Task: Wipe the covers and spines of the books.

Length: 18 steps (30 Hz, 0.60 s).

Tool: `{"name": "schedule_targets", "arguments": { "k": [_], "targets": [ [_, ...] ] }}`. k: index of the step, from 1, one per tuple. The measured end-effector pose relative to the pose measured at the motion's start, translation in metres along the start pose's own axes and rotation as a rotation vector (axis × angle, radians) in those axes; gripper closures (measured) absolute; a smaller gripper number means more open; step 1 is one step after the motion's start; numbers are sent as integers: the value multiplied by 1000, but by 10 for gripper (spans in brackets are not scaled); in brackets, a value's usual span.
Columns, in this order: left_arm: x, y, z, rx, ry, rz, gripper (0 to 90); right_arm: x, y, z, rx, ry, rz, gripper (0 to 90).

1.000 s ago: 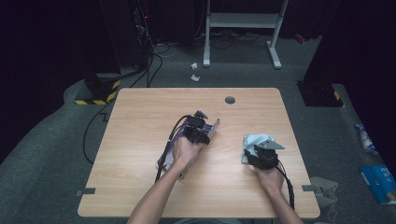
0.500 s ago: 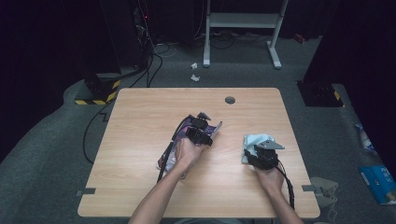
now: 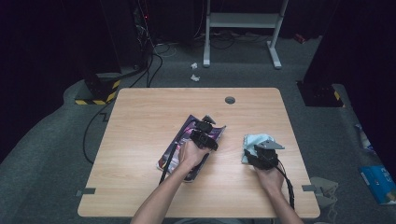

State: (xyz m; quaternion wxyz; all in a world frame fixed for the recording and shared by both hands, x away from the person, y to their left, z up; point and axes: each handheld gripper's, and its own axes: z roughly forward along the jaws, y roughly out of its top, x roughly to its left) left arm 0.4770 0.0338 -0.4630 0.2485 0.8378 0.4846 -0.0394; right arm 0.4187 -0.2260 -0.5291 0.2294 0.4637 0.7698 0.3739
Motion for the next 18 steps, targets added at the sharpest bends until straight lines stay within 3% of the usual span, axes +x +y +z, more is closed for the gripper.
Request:
{"name": "schedule_targets", "arguments": {
  "k": [2,8,14,18],
  "targets": [
    [0,0,2,-3,-20,-3,542,0,0,0,0,0,-1,483],
    [1,-2,-3,-20,-20,18,491,0,0,0,0,0,0,483],
    [9,-10,-17,-56,38,53,457,0,0,0,3,-1,0,482],
    [19,-21,-28,-98,50,74,422,-1,1,0,9,5,-2,483]
  ]
}}
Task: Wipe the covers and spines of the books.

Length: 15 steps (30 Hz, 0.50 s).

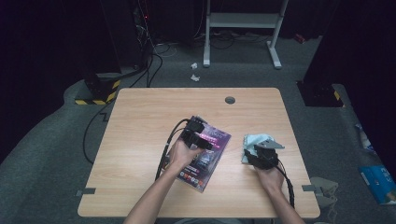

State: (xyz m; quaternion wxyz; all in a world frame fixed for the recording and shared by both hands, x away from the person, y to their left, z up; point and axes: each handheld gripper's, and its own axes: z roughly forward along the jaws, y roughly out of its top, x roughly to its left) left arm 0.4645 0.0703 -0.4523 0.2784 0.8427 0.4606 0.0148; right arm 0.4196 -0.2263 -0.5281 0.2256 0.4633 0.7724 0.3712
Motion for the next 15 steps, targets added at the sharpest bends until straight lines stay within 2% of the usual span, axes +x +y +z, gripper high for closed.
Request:
{"name": "schedule_targets", "arguments": {
  "k": [2,5,6,8,12,13,15],
  "targets": [
    [3,-4,-3,-11,10,4,414,0,0,0,1,1,2,483],
    [19,-20,-15,-35,53,1,412,1,5,-2,42,2,9,494],
    [19,-20,-15,-35,53,1,412,1,5,-2,42,2,9,494],
    [31,-33,-23,-43,68,-24,412,6,10,-5,60,17,-10,504],
    [41,-44,-28,-31,93,-44,411,15,13,-8,68,41,-28,510],
    [47,-50,-30,-28,113,-52,411,23,14,-9,76,65,-53,518],
    [50,-54,-31,-26,120,-58,413,26,14,-10,81,74,-54,524]
  ]
}}
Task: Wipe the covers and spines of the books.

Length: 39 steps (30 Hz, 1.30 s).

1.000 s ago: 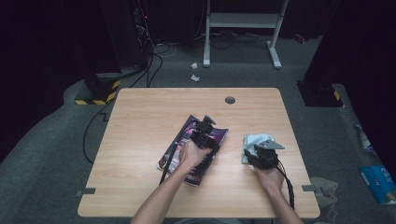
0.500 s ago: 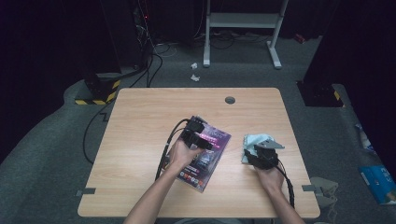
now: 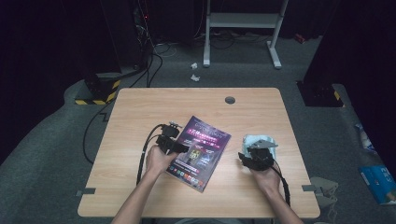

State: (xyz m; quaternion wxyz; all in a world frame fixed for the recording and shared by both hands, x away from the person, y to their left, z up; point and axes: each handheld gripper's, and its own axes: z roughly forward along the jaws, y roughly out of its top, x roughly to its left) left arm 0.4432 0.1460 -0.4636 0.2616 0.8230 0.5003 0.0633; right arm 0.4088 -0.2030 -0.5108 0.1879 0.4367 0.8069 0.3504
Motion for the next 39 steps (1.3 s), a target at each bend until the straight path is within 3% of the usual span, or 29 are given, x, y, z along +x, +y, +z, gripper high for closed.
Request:
{"name": "schedule_targets", "arguments": {
  "k": [2,6,7,9,13,14,25,29,39],
  "targets": [
    [8,-8,-1,2,20,-13,417,11,2,0,19,58,-22,564],
    [15,-16,0,7,47,-27,427,23,4,2,48,110,-56,640],
    [15,-16,0,7,47,-27,429,23,4,2,48,110,-56,640],
    [20,-19,1,-7,46,-35,433,32,8,5,64,154,-54,653],
    [23,-21,2,-9,46,-40,439,39,11,9,76,176,-67,651],
    [25,-20,3,-12,42,-45,441,45,14,12,81,189,-88,645],
    [26,-19,14,34,20,-48,516,63,20,21,120,210,-115,660],
    [23,-19,18,48,23,-39,532,64,21,23,123,211,-119,663],
    [20,-18,18,63,18,-64,568,61,23,25,127,201,-110,656]
  ]
}}
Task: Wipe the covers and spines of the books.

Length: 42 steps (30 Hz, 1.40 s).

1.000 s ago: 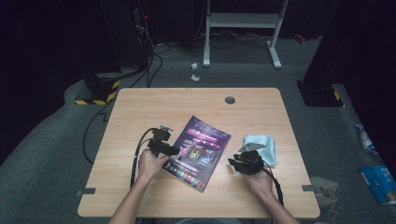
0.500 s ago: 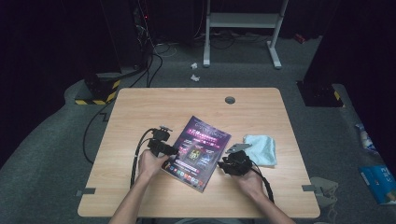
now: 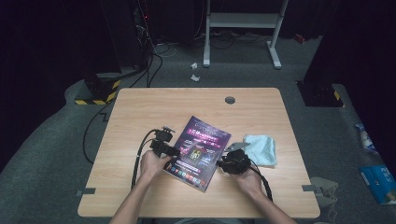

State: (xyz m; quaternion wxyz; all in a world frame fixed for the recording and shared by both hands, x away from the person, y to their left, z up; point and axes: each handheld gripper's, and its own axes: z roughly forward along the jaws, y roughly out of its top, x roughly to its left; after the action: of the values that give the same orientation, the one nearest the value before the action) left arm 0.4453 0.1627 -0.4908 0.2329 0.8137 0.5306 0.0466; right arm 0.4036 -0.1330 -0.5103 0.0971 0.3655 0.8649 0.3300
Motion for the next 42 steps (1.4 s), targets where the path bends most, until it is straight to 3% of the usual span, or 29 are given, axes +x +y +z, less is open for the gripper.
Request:
{"name": "schedule_targets", "arguments": {
  "k": [6,11,16,22,30,38,42],
  "targets": [
    [-7,0,0,10,-1,12,588,-7,0,-2,5,-21,22,657],
    [-15,0,1,22,-13,23,600,-23,2,-3,13,-42,41,648],
    [-20,2,3,22,-14,30,601,-31,7,-3,39,-75,35,649],
    [-28,5,8,5,-33,16,596,-49,14,-1,45,-108,93,658],
    [-38,9,14,-6,-37,7,579,-68,12,2,-17,-145,146,668],
    [-47,5,16,-45,-45,2,571,-75,9,-1,-20,-157,167,647],
    [-44,-2,15,-104,-59,-1,546,-75,8,-5,-1,-146,171,612]
  ]
}}
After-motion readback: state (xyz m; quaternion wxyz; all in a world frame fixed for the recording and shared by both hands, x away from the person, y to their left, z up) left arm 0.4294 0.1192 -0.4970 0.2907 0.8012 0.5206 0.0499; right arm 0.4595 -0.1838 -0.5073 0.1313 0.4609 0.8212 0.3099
